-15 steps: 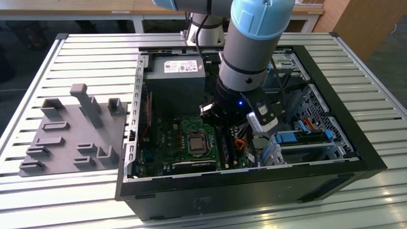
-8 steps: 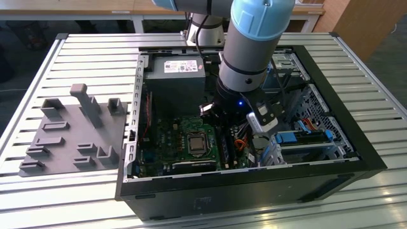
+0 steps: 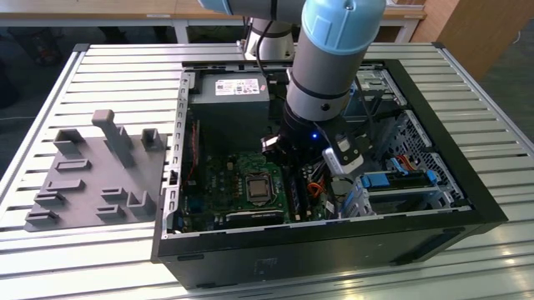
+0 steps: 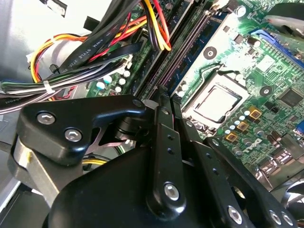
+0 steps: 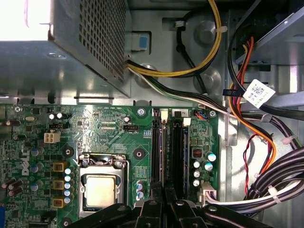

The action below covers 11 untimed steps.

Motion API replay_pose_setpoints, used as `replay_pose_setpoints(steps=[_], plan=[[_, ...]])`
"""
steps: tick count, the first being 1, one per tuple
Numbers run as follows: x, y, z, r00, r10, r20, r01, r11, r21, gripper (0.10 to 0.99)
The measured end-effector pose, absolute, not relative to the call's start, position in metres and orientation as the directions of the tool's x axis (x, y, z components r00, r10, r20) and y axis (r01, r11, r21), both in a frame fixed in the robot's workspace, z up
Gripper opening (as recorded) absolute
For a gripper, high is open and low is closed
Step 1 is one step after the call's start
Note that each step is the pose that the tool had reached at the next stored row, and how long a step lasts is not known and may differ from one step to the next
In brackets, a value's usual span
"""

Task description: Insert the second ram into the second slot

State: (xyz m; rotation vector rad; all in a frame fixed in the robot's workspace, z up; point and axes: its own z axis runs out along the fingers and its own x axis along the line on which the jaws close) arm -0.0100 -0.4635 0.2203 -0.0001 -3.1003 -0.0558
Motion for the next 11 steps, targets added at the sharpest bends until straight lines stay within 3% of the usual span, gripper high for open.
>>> replay_pose_setpoints(steps=[11], plan=[[-0.0100, -0.4635, 0.2172, -0.999, -0.001, 0.041, 0.001, 0.999, 0.036, 0.137]])
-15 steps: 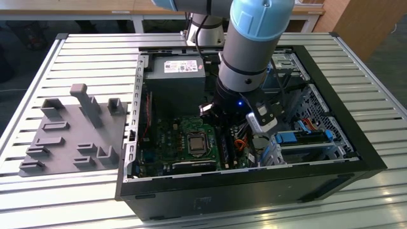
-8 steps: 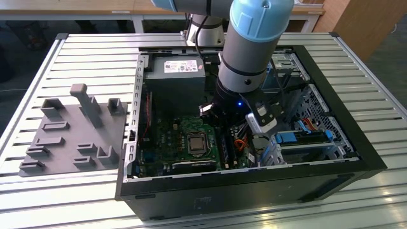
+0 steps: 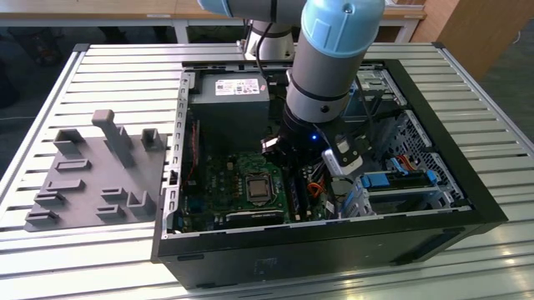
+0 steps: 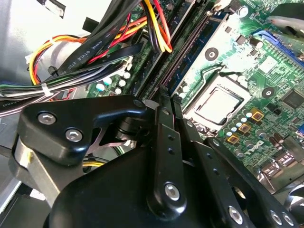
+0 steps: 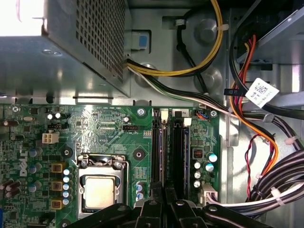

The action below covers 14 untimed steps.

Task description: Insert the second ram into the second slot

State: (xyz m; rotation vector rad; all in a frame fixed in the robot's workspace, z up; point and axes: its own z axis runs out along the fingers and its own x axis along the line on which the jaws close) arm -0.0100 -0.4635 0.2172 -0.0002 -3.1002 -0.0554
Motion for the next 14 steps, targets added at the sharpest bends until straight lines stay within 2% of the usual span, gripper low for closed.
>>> replay_pose_setpoints(steps=[14], plan=[[-0.0089, -0.4645, 0.2171, -0.999, 0.004, 0.041, 0.006, 0.999, 0.036, 0.137]])
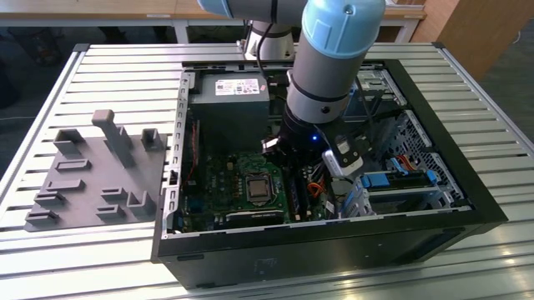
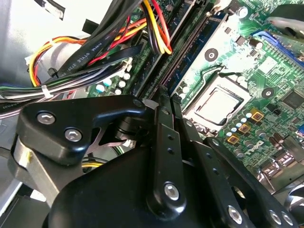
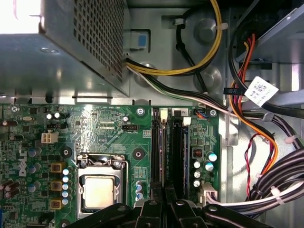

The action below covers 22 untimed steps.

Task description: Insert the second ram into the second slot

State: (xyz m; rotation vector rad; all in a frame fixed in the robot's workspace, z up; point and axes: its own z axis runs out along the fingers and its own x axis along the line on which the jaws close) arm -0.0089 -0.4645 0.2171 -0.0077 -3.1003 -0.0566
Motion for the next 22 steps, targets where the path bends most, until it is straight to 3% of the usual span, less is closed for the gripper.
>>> replay_pose_setpoints(steps=[22], plan=[[-0.0075, -0.4648, 0.2132, -0.999, 0.010, 0.041, 0.012, 0.999, 0.039, 0.137]])
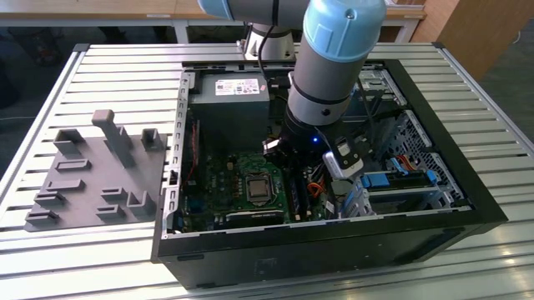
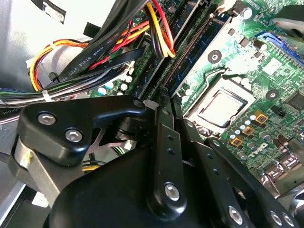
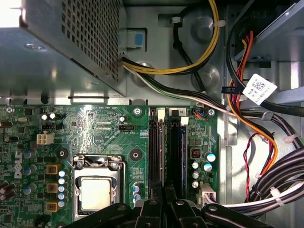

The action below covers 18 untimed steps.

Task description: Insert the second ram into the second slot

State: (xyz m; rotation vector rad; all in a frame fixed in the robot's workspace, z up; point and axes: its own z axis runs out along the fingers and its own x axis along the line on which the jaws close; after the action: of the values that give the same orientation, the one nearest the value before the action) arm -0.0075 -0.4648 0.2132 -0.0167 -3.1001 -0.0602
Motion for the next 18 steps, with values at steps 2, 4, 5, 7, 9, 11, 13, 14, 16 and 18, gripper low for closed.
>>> replay_pose_setpoints(steps=[2, 4, 5, 7, 9, 11, 13, 14, 16, 18], plan=[[-0.007, -0.465, 0.213, -0.999, 0.010, 0.041, 0.012, 0.999, 0.039, 0.145], [-0.007, -0.465, 0.213, -0.999, 0.010, 0.041, 0.012, 0.999, 0.039, 0.208], [-0.007, -0.465, 0.214, -0.999, 0.010, 0.041, 0.012, 0.999, 0.038, 0.208], [-0.008, -0.465, 0.215, -0.999, 0.010, 0.041, 0.012, 0.999, 0.038, 0.208], [-0.008, -0.465, 0.217, -0.999, 0.010, 0.041, 0.012, 0.999, 0.039, 0.208], [-0.008, -0.465, 0.219, -0.999, 0.010, 0.041, 0.012, 0.999, 0.039, 0.208], [-0.008, -0.465, 0.223, -0.999, 0.010, 0.041, 0.012, 0.999, 0.038, 0.208], [-0.008, -0.465, 0.224, -0.999, 0.010, 0.042, 0.012, 0.999, 0.038, 0.208], [-0.007, -0.465, 0.227, -0.999, 0.010, 0.042, 0.012, 0.999, 0.038, 0.192], [-0.007, -0.465, 0.227, -0.999, 0.010, 0.042, 0.012, 0.999, 0.039, 0.129]])
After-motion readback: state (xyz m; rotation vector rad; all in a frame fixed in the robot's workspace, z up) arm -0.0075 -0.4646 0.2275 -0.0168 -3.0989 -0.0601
